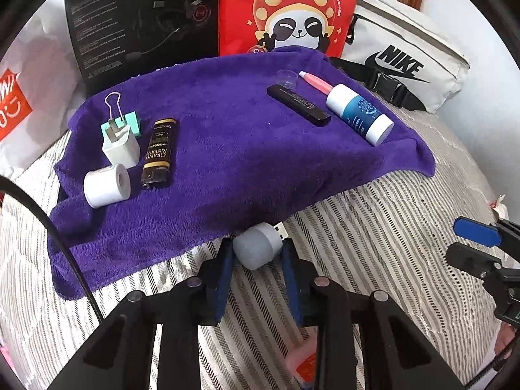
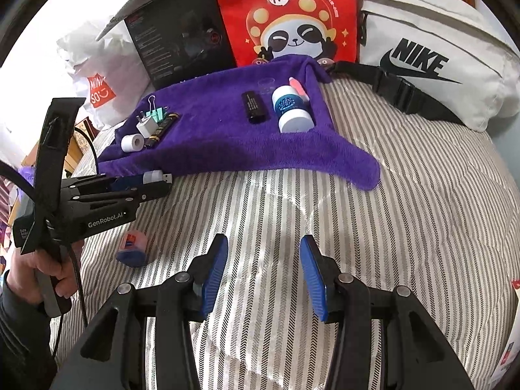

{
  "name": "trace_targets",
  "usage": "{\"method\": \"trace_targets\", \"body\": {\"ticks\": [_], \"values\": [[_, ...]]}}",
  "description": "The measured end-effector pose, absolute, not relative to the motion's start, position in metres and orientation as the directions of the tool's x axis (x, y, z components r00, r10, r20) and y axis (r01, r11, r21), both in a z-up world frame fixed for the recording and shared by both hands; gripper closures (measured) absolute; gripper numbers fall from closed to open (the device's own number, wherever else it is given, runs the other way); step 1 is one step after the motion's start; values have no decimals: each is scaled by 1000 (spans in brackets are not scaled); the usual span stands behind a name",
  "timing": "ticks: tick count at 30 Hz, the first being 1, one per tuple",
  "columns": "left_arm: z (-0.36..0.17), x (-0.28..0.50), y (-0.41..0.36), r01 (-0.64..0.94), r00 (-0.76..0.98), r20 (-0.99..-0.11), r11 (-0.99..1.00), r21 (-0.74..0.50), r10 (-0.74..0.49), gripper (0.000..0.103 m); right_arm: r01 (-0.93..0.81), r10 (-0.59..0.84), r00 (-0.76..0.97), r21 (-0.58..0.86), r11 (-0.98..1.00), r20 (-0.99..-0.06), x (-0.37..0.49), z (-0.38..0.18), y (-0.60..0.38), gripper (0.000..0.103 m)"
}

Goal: Organize rigid objects
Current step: 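Grasp the white USB drive with the left gripper while the right reaches for the Vaseline tin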

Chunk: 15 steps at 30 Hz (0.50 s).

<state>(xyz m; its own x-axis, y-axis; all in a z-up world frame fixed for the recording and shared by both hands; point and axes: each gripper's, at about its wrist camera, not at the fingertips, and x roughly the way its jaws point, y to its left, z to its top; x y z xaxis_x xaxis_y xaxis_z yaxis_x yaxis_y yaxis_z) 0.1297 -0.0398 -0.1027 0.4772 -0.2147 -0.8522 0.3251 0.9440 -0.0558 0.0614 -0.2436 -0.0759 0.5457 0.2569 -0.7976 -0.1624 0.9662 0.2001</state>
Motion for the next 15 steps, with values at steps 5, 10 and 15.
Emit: {"method": "trace_targets", "body": {"ticks": [5,10,15], "values": [[-98,122,-27,318,484,-847,946,-62,-218,75,-168,264,551,205,964,-791,61,-74,-241,57],[-96,113,-4,283,493,-846,957,-65,-204,75,-180,274,546,208,961,-792,59,-75,-233,57],[-97,98,27,223,503,-843,971,-84,-188,75,-206,290,533,211,956,-794,56,-76,-219,57]]}}
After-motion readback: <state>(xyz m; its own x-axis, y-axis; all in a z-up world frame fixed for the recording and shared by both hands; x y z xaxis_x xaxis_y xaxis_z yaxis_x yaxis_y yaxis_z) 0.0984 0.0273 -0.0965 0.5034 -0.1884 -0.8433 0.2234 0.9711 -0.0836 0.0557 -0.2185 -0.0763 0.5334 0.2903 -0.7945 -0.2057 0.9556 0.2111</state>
